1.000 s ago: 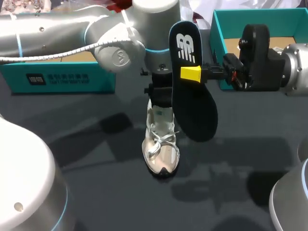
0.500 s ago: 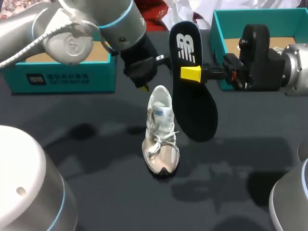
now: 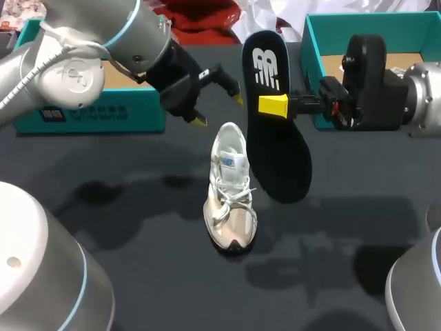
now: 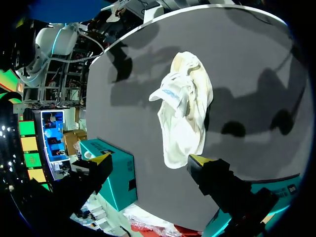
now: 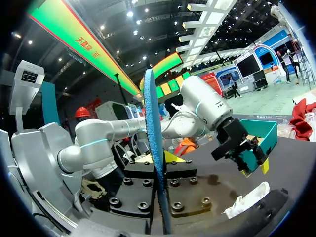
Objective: Take the shoe out of the shoebox, open the shoe tongue, remove and reinsert the insole, then place the shoe into the shoebox
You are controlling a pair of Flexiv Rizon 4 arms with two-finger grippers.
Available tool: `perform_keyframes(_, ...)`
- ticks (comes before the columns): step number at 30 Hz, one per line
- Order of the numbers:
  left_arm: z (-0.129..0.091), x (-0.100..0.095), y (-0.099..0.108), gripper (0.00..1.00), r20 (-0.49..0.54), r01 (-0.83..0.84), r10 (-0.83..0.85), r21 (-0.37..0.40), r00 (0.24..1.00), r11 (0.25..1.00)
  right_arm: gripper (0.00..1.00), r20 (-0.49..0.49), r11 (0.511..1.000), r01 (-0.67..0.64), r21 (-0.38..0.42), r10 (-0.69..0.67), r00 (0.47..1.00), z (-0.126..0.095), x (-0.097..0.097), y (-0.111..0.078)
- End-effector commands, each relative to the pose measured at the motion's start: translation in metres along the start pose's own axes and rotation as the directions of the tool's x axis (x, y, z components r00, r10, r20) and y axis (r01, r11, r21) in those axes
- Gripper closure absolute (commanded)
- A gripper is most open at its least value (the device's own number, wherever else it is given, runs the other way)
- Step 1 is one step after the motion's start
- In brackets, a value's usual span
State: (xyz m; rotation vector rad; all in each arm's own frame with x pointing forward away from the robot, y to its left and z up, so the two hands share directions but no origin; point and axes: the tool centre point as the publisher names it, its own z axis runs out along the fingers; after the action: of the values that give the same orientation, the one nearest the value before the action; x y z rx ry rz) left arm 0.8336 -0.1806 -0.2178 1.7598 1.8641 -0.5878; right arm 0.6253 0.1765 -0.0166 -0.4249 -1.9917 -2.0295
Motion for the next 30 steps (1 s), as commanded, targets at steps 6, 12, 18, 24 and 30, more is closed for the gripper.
perform_keyframes(6, -0.005, -0.007, 0.009, 0.0, 0.365, -0.05, 0.039, 0.021, 0.93, 0.999, 1.0, 0.001, 1.0, 0.0, -0.002, 0.0, 1.0, 0.002, 0.0, -0.001)
perform_keyframes(12, -0.001, -0.008, 0.007, 0.0, 0.375, -0.081, 0.062, 0.034, 0.925, 0.996, 1.0, 0.001, 1.0, 0.0, -0.002, 0.0, 1.0, 0.002, 0.0, -0.001)
perform_keyframes(18, 0.013, -0.016, 0.011, 0.0, 0.43, -0.073, 0.066, 0.0, 0.9, 0.997, 1.0, -0.004, 0.997, -0.078, 0.025, 0.078, 0.997, -0.003, -0.035, 0.016)
perform_keyframes(24, 0.01, -0.019, 0.018, 0.0, 0.491, -0.017, 0.027, -0.026, 0.871, 1.0, 1.0, -0.066, 0.986, -0.164, 0.016, 0.164, 0.984, -0.016, -0.092, 0.024)
perform_keyframes(30, 0.006, -0.021, 0.026, 0.0, 0.517, -0.007, 0.011, -0.01, 0.856, 1.0, 1.0, -0.064, 0.972, -0.234, -0.002, 0.233, 0.97, -0.022, -0.108, 0.023)
